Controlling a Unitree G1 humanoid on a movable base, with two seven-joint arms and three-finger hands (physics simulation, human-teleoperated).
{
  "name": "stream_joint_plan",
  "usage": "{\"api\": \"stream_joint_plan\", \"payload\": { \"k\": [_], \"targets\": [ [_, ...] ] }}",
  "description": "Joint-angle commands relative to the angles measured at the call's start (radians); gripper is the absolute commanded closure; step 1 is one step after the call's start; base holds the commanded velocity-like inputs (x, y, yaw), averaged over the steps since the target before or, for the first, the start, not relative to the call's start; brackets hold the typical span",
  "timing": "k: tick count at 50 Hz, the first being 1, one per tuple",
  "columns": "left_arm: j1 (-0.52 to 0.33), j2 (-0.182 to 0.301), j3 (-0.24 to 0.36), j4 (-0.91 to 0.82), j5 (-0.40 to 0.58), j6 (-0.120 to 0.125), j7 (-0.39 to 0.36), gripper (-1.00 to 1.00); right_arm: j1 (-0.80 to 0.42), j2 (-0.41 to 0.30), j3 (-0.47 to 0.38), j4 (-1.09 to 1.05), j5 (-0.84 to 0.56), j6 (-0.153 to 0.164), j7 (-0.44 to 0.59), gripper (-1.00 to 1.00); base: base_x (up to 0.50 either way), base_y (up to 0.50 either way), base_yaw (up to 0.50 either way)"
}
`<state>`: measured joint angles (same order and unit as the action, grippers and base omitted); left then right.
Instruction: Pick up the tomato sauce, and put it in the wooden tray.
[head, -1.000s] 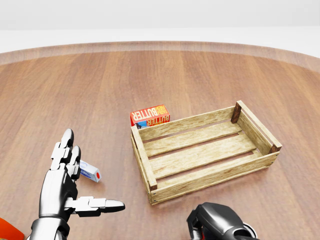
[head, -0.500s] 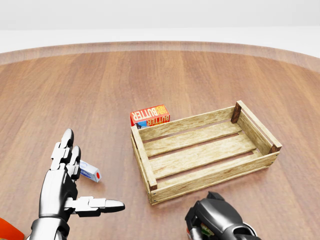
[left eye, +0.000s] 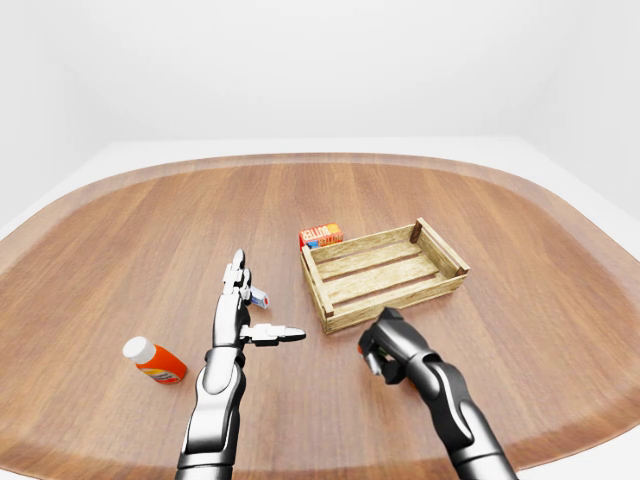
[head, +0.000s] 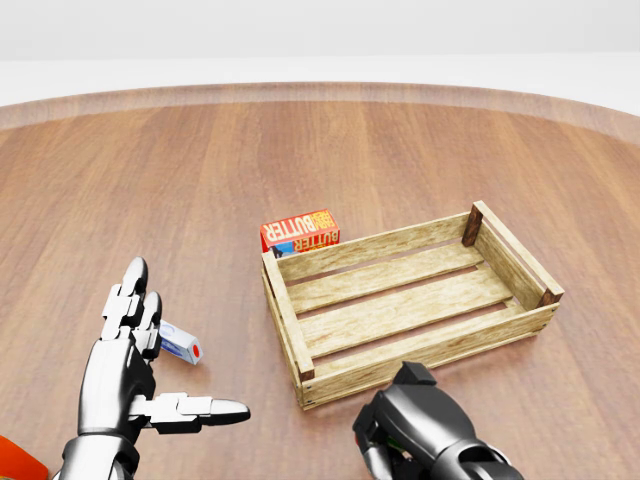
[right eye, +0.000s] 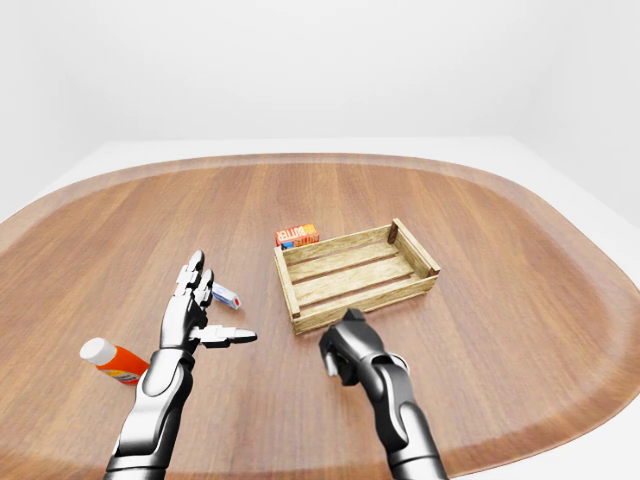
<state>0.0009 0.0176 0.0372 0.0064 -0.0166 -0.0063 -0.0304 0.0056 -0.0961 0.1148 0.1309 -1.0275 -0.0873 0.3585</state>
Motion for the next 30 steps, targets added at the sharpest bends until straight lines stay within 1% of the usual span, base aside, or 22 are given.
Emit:
{"api": "stream_joint_plan", "payload": {
  "k": [1, 15, 23, 30],
  "targets": [
    [0.000, 0.000, 0.000, -0.001, 0.001, 0.001, 0.000, -1.00, 0.013, 0.014, 0.015, -0.100, -0.015, 0.003, 0.035, 1.00, 0.00, 0.00, 0.00],
    [0.000, 0.000, 0.000, -0.001, 0.000, 0.001, 0.000, -1.00, 0.032, 0.026, 0.033, -0.227, -0.033, 0.029, 0.091, 1.00, 0.00, 0.00, 0.00],
    [0.000, 0.000, 0.000, -0.001, 0.000, 0.001, 0.000, -1.00, 0.035, 0.028, 0.028, -0.305, -0.036, 0.044, 0.126, 1.00, 0.00, 0.00, 0.00],
    [0.000, 0.000, 0.000, -0.001, 0.001, 0.001, 0.000, -1.00, 0.012, 0.026, -0.010, -0.406, -0.025, 0.080, 0.176, 1.00, 0.00, 0.00, 0.00]
  ]
}}
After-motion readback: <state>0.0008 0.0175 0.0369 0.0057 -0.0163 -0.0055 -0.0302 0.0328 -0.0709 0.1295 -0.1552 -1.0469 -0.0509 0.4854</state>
